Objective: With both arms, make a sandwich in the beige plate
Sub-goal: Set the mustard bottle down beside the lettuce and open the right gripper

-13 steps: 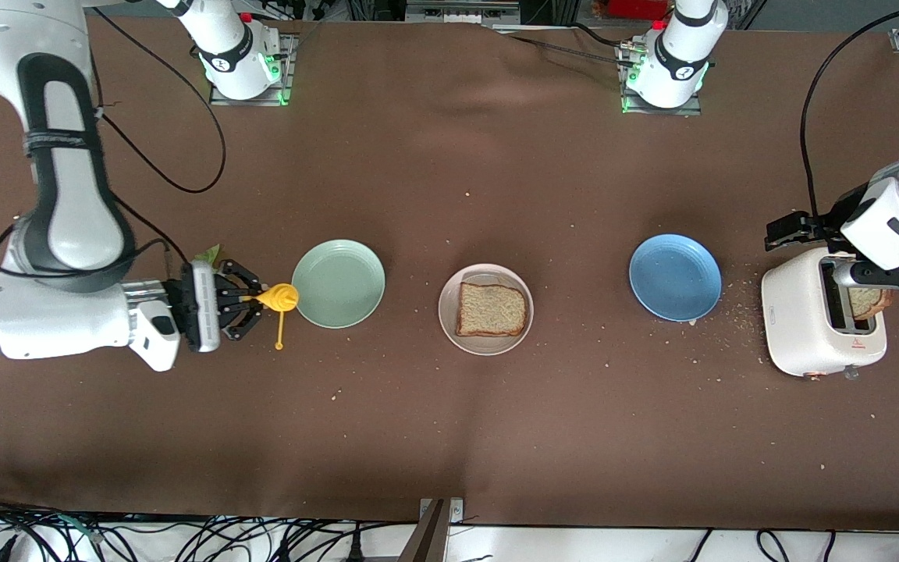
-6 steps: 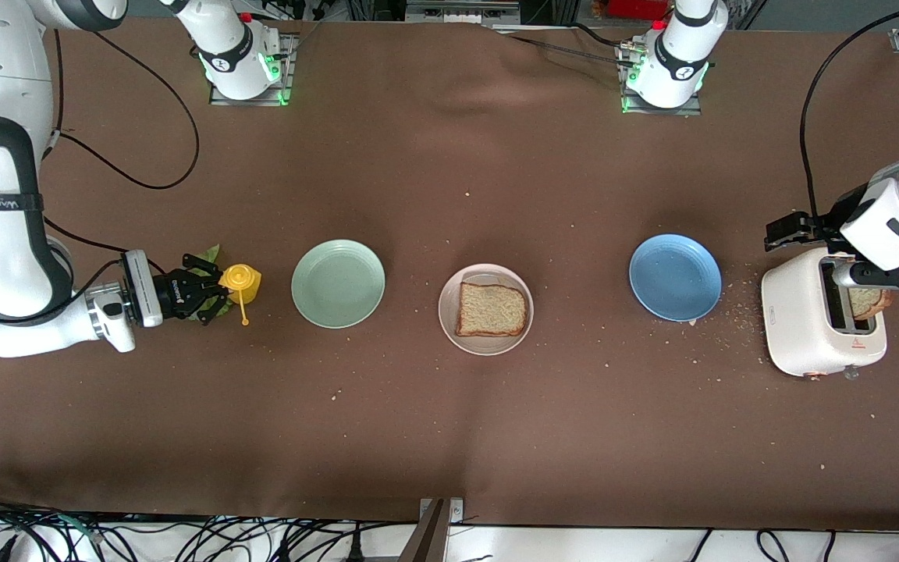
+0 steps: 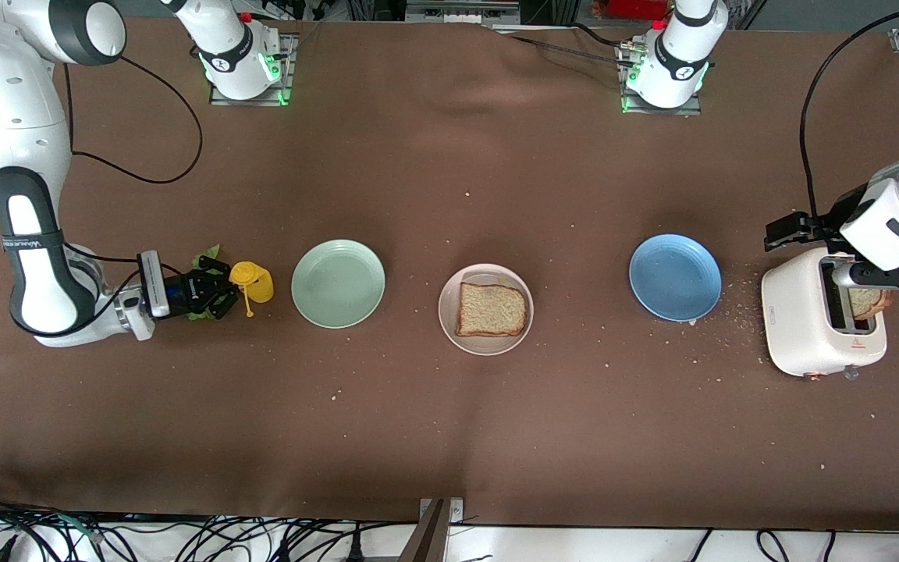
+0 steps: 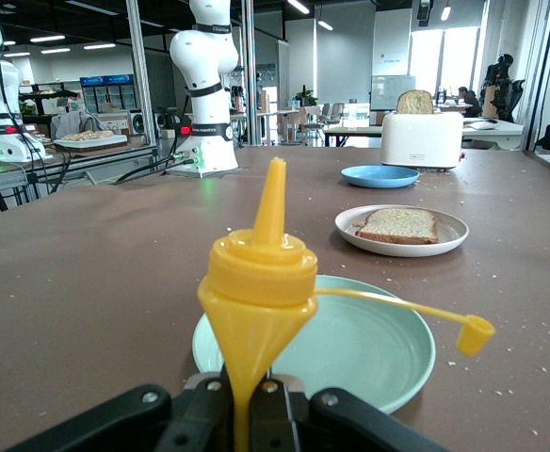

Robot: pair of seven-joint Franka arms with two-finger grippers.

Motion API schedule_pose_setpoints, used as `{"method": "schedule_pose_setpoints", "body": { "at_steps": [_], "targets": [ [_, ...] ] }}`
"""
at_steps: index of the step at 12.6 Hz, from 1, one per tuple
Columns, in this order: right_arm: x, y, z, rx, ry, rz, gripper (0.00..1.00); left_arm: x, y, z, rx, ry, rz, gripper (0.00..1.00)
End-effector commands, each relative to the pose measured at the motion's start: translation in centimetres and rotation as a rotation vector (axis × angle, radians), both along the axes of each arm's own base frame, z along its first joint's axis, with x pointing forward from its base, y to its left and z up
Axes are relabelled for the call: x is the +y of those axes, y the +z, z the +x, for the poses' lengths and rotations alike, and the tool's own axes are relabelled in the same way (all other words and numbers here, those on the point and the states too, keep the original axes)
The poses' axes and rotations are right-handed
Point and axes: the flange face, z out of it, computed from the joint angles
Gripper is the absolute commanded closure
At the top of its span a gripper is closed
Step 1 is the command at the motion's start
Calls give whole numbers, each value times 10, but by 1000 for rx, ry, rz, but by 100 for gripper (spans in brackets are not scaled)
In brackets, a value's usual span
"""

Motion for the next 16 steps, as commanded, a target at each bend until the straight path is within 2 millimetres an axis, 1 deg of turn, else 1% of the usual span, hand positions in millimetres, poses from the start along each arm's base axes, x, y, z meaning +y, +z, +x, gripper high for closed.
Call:
{"method": "schedule_pose_setpoints", "body": {
  "at_steps": [1,2,3,4,5,6,7,8,9,10,11,12,14,15,16],
  "targets": [
    [5,-12,-4,-10,-21,88,100,-1,1,0,-10,4,16,0],
    [5,-16,-5,-2,-25,97,100,0,1,0,-10,6,16,0],
    [5,-15,-6,11,-23,98,88,0,1,0,-10,6,16,0],
    [0,-14,-5,26,-33,92,63,0,1,0,-10,6,16,0],
    [-2,-16,-7,44,-37,88,43,0,0,1,-8,6,16,0],
    [-3,-16,-8,54,-35,87,19,-1,0,1,-8,4,16,0],
    [-8,-14,-8,67,-38,74,14,0,-1,0,-5,6,16,0],
    [-20,-10,-6,90,-52,46,14,0,-1,0,-5,6,15,0],
    [-32,-10,-7,106,-45,1,13,-1,-1,0,-5,4,16,0],
    [-39,-8,-8,109,-42,-23,14,-1,-1,0,-5,4,16,0],
    [-52,-7,-10,132,-59,-55,14,0,-2,1,-7,6,16,0],
    [-61,4,-9,156,-59,-105,14,0,-2,2,-11,6,15,0],
    [-69,45,-1,225,-68,-234,14,0,-2,2,-11,6,15,0],
    [-75,62,1,267,-87,-305,14,0,-2,2,-12,6,16,0],
    [-81,75,5,307,-124,-384,15,0,-2,2,-13,6,16,0]
  ]
}}
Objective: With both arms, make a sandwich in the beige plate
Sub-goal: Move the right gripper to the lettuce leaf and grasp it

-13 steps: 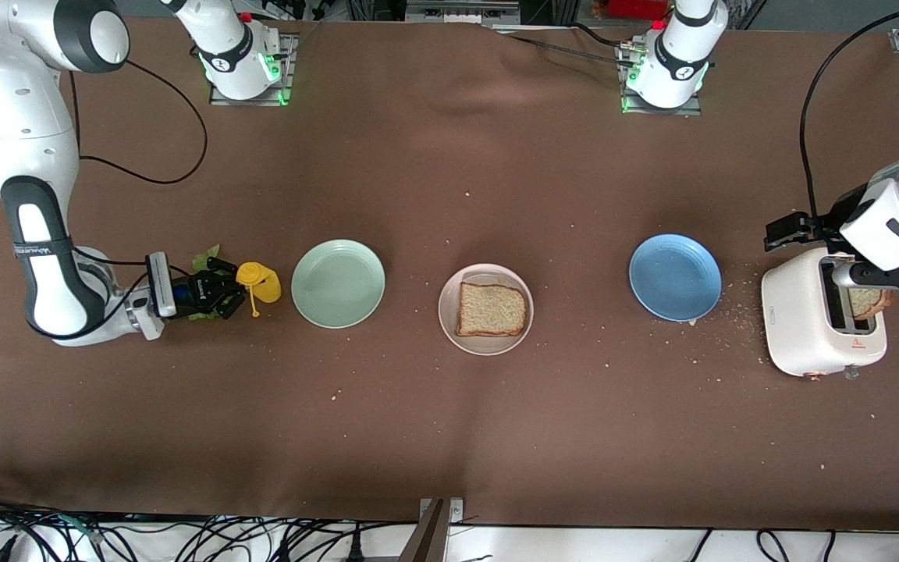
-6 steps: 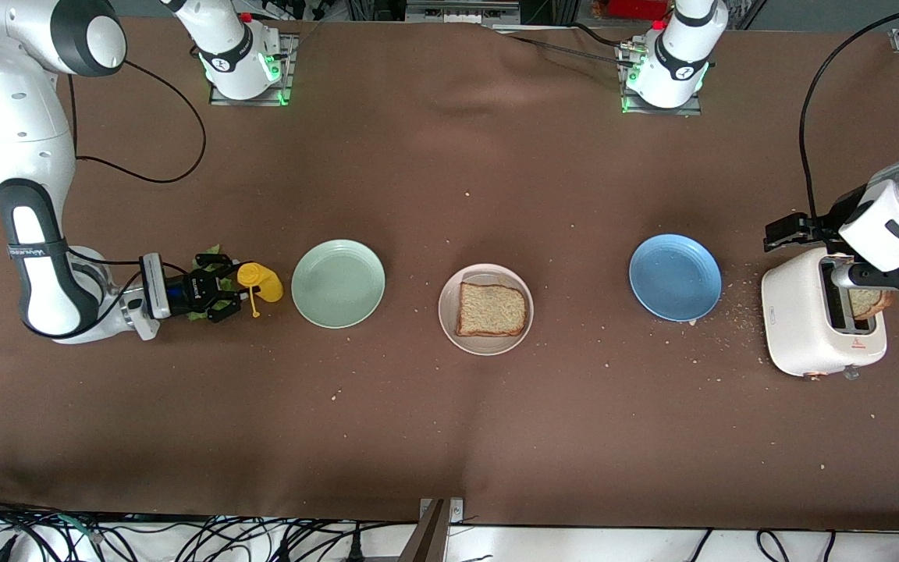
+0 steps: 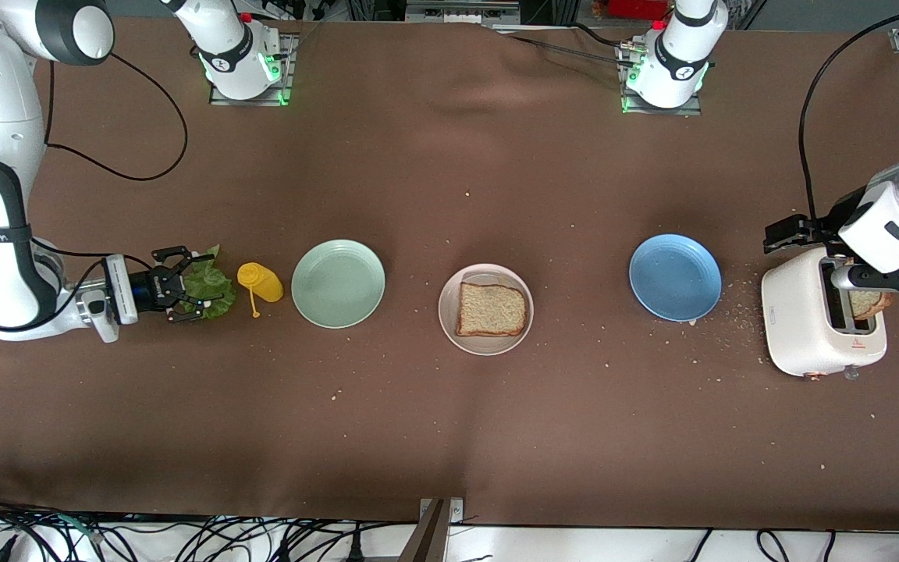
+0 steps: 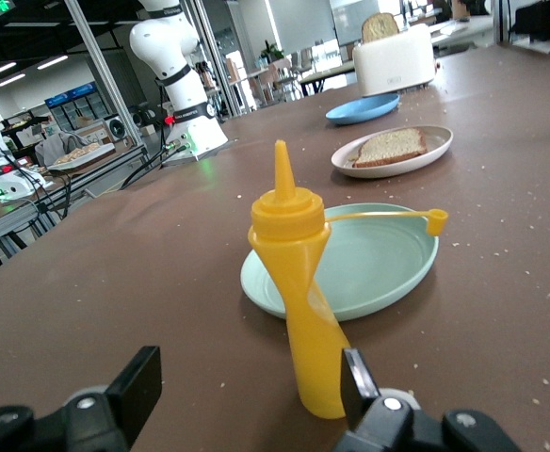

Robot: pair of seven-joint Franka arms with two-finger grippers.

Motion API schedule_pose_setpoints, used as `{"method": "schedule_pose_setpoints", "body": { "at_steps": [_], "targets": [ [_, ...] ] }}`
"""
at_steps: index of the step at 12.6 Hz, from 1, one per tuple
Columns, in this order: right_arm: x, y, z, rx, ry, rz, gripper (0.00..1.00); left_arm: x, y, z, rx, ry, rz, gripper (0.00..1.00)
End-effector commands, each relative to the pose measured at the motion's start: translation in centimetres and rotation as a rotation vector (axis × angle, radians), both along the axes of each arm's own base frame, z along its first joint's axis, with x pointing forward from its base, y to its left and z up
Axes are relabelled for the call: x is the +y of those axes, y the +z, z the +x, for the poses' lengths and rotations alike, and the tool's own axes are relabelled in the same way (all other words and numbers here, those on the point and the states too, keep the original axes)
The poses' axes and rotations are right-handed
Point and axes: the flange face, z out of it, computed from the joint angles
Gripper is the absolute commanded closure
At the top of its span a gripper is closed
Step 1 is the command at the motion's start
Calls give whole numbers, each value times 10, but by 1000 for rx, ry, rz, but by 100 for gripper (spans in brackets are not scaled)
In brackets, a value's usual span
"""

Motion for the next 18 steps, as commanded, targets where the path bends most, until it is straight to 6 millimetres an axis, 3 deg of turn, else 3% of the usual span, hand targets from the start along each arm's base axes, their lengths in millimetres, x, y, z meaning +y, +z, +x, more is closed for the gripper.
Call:
{"method": "schedule_pose_setpoints", "body": {
  "at_steps": [1,3,6,10,11,13,17,18],
  "targets": [
    [-13,48,6,80,-53,-210,15,0,1,0,-11,6,15,0],
    [-14,60,11,144,-103,-348,16,0,1,0,-9,6,15,0],
    [1,84,25,185,-166,-624,16,0,1,0,-11,6,15,0],
    [10,93,34,254,-297,-913,16,-2,1,0,-9,3,15,0],
    [21,88,37,243,-319,-965,16,-2,1,-1,-11,3,15,0],
    [24,74,36,236,-376,-1095,15,-2,2,-1,-12,2,16,0],
    [37,34,18,244,-465,-1172,16,-2,6,-1,-18,2,18,0],
    [47,32,15,235,-470,-1198,19,-2,8,-1,-23,5,18,0]
  ]
}}
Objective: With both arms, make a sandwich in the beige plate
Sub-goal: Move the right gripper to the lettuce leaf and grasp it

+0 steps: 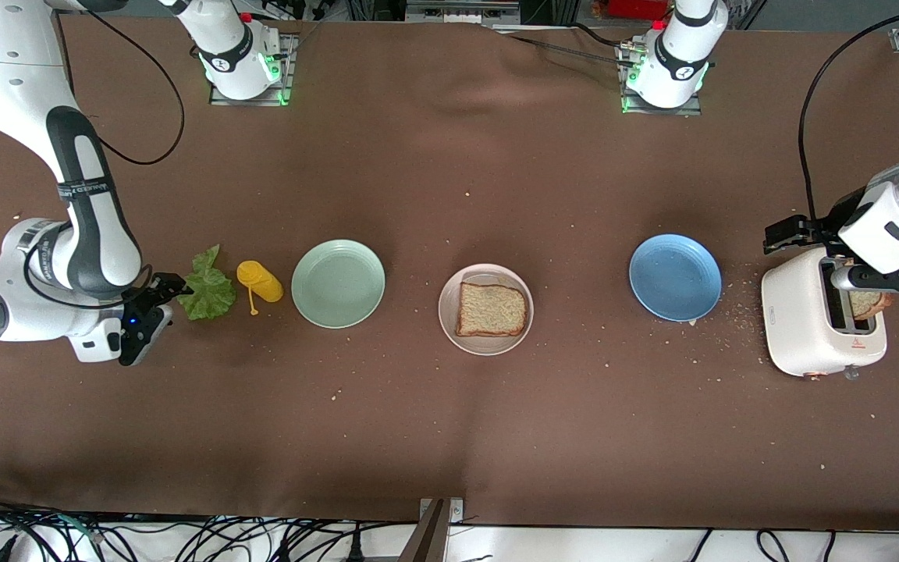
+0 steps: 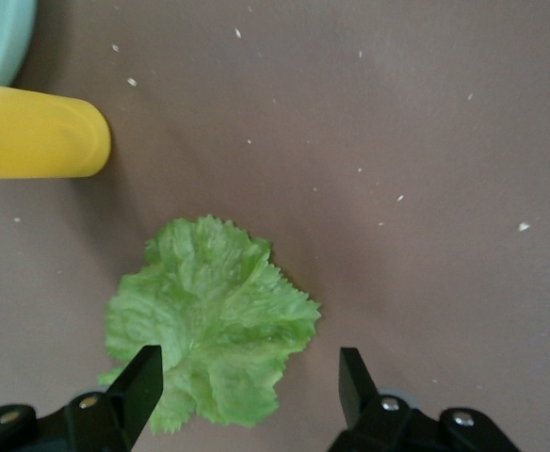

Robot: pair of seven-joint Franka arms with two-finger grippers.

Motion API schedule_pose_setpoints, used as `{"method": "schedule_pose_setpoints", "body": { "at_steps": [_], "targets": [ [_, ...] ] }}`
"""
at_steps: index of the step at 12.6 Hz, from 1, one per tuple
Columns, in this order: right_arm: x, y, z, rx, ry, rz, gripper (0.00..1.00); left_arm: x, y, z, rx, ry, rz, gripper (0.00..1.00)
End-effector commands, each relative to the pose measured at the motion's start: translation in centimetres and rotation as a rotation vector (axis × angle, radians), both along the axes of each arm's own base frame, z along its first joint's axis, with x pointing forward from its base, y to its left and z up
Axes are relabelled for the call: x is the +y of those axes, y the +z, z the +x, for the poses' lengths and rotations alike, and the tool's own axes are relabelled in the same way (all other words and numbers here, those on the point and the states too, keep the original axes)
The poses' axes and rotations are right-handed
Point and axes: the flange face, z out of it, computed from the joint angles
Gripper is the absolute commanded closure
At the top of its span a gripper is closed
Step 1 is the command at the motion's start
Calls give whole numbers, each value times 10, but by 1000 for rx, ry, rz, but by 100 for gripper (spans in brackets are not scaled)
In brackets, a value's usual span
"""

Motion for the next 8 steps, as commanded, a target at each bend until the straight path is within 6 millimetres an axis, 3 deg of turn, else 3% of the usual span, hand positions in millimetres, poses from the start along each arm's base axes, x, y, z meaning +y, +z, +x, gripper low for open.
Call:
{"method": "schedule_pose_setpoints", "body": {
  "at_steps": [1,4,5,6,8],
  "targets": [
    [15,1,-18,-2,-16,-108,24,-2,8,-1,-21,4,19,0],
    [26,-7,-30,17,-59,-196,38,2,10,-2,-23,10,18,0],
    [26,-12,-34,20,-61,-197,50,1,10,-1,-23,10,18,0],
    [27,-17,-37,28,-61,-197,70,1,8,-1,-19,9,18,0],
    [26,-23,-40,32,-62,-198,92,2,9,-1,-21,10,18,0]
  ]
}}
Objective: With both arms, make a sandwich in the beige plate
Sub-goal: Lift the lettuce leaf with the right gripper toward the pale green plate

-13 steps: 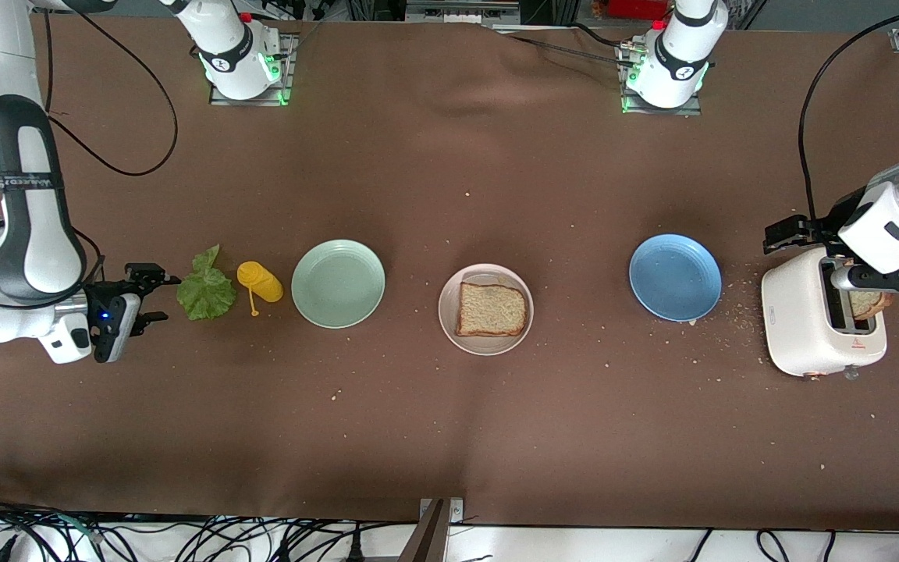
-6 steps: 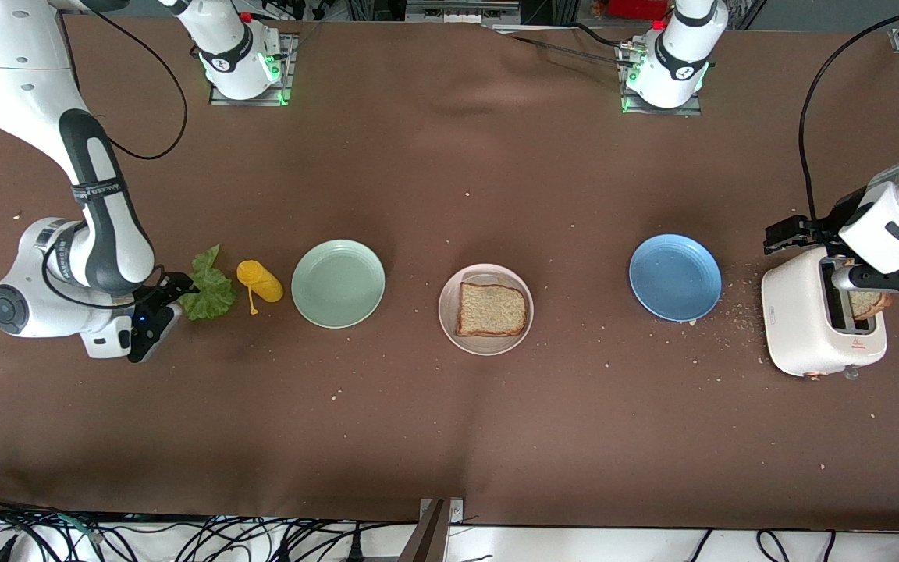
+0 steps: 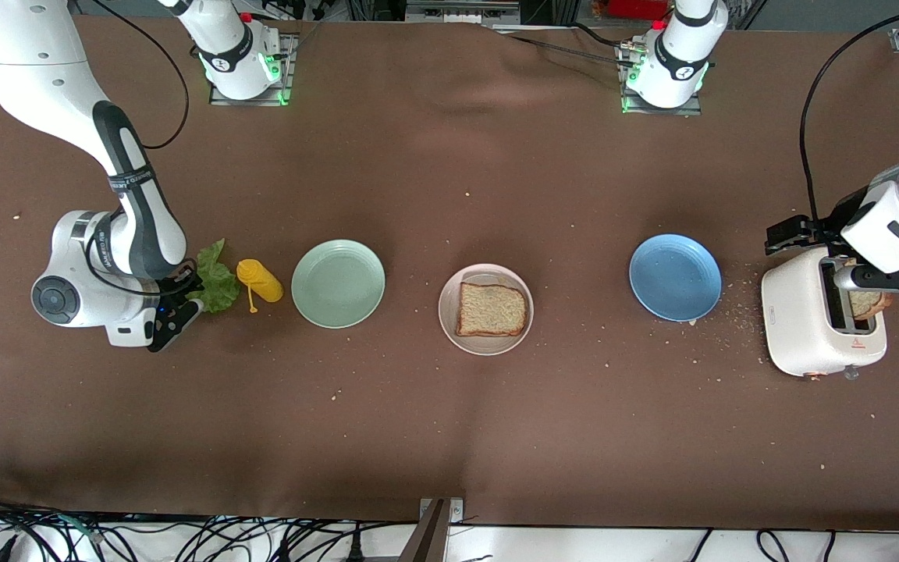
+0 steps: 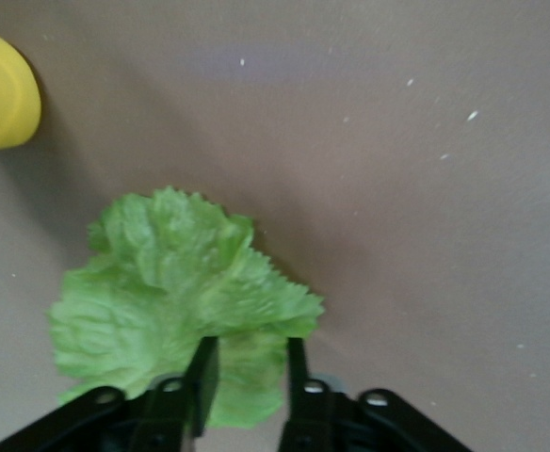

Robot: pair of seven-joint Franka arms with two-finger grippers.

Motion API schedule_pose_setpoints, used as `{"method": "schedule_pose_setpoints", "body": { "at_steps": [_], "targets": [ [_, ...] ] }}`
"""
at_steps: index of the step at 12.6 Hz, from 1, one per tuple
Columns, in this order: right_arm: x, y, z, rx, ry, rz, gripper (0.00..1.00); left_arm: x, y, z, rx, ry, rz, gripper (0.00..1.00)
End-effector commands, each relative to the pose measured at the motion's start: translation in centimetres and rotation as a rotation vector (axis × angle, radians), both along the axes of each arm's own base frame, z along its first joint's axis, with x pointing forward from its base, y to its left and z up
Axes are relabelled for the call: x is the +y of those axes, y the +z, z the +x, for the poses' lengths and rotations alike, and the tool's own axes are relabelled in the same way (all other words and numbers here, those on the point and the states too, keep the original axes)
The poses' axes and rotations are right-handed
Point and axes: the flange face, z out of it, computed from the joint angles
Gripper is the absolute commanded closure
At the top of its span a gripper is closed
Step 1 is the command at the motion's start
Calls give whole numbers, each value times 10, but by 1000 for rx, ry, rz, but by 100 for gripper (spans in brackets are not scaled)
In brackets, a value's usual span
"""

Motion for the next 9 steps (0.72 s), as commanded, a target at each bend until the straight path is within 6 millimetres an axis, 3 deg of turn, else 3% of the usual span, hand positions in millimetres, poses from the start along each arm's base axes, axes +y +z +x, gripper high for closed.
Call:
{"method": "schedule_pose_setpoints", "body": {
  "at_steps": [1,5,9],
  "targets": [
    [0,0,-12,5,-1,-20,100,1,7,-2,-13,9,18,0],
    [9,-5,-15,19,23,-28,100,0,6,-2,-11,7,18,0],
    [4,21,-2,39,14,-36,100,-1,6,-2,-11,6,18,0]
  ]
}}
